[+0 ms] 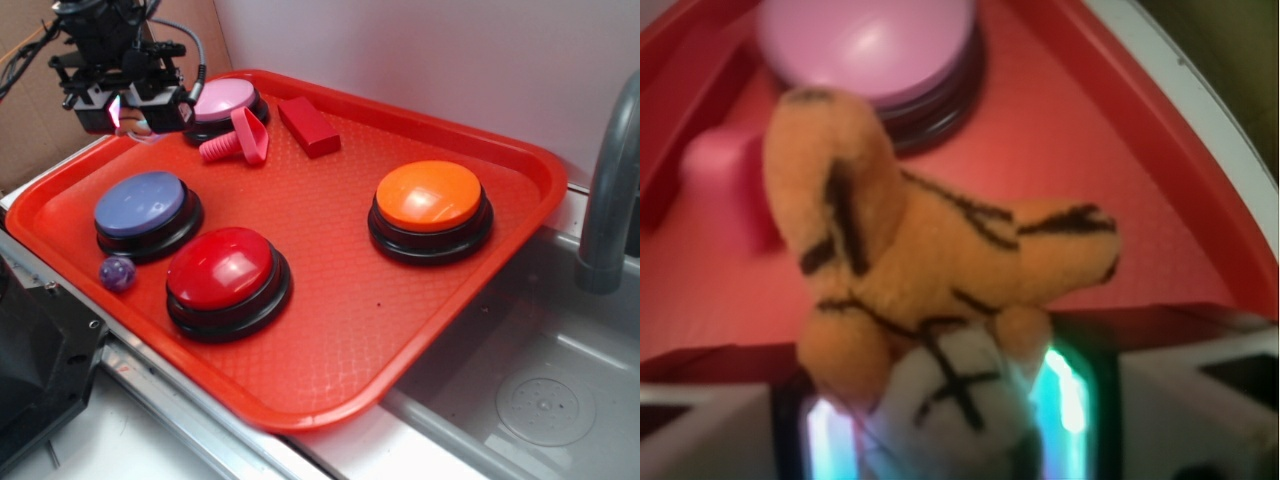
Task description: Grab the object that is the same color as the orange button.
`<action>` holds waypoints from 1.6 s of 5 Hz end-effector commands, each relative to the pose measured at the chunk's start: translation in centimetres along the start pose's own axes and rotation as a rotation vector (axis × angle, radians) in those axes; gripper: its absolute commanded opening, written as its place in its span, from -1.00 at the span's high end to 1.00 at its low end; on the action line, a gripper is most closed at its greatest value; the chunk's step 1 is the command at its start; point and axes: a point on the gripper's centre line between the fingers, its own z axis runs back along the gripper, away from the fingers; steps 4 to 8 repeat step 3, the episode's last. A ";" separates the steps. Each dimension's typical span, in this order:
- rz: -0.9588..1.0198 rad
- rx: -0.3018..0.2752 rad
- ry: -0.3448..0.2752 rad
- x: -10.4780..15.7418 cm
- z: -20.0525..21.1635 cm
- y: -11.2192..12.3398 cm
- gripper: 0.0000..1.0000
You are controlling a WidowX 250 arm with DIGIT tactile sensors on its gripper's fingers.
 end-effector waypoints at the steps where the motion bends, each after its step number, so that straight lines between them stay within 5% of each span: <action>1: -0.379 -0.094 -0.010 -3.7 6.4 -6.4 1.00; 2: -0.458 -0.087 0.012 -5.0 5.4 -6.6 1.00; 3: -0.458 -0.087 0.012 -5.0 5.4 -6.6 -1.00; 8: -0.458 -0.087 0.012 -5.0 5.4 -6.6 -1.00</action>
